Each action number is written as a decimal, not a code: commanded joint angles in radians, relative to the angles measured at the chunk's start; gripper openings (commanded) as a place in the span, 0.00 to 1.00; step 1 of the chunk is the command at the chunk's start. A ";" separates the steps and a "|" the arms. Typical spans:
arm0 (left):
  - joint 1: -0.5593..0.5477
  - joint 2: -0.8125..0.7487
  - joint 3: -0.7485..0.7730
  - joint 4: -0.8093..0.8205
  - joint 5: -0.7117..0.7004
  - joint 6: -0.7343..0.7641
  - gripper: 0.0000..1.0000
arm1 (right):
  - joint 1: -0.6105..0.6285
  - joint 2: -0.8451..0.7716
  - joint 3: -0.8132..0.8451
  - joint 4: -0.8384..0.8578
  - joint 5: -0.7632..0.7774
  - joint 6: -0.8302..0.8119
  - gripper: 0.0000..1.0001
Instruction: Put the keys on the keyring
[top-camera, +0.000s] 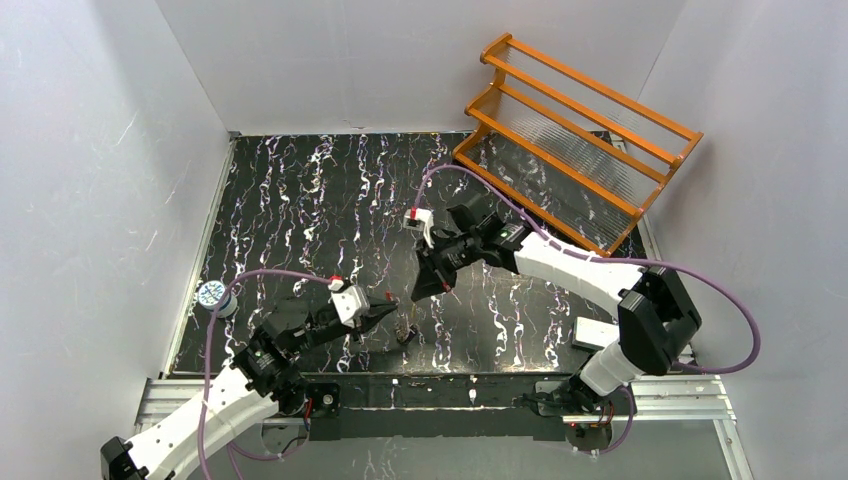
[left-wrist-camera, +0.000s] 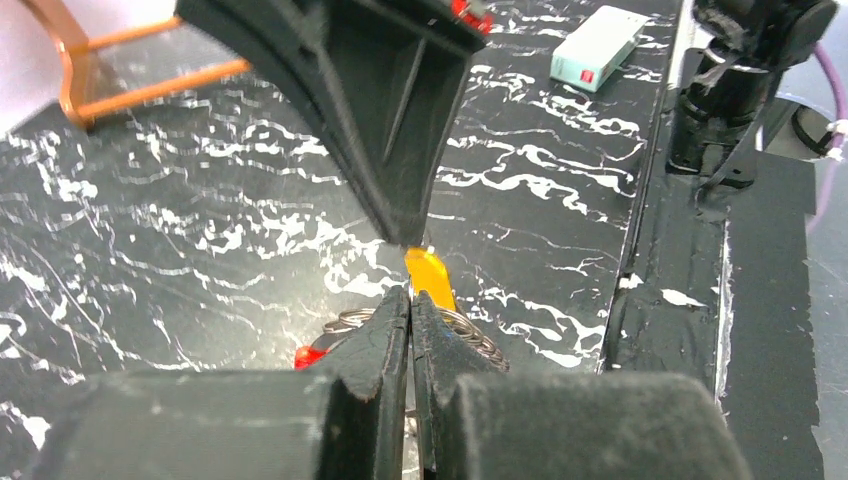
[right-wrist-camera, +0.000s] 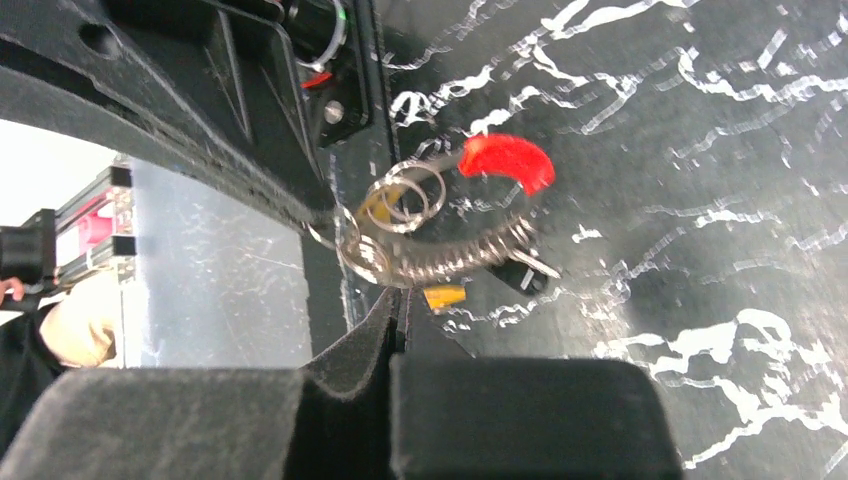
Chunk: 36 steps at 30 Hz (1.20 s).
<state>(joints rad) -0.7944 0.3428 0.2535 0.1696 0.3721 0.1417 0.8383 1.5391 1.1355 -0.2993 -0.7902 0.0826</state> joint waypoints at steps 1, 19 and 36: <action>-0.003 0.036 -0.039 0.068 -0.096 -0.098 0.00 | -0.048 -0.063 -0.069 0.073 0.076 0.054 0.01; -0.002 0.356 -0.079 0.236 -0.411 -0.346 0.31 | -0.169 -0.061 -0.212 0.125 0.085 0.097 0.01; -0.003 0.400 0.019 -0.061 -0.682 -0.769 0.79 | -0.181 0.023 -0.224 0.088 0.134 0.096 0.01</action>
<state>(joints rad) -0.7944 0.7425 0.2214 0.2268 -0.2203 -0.4831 0.6659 1.5139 0.9180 -0.2054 -0.6750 0.1802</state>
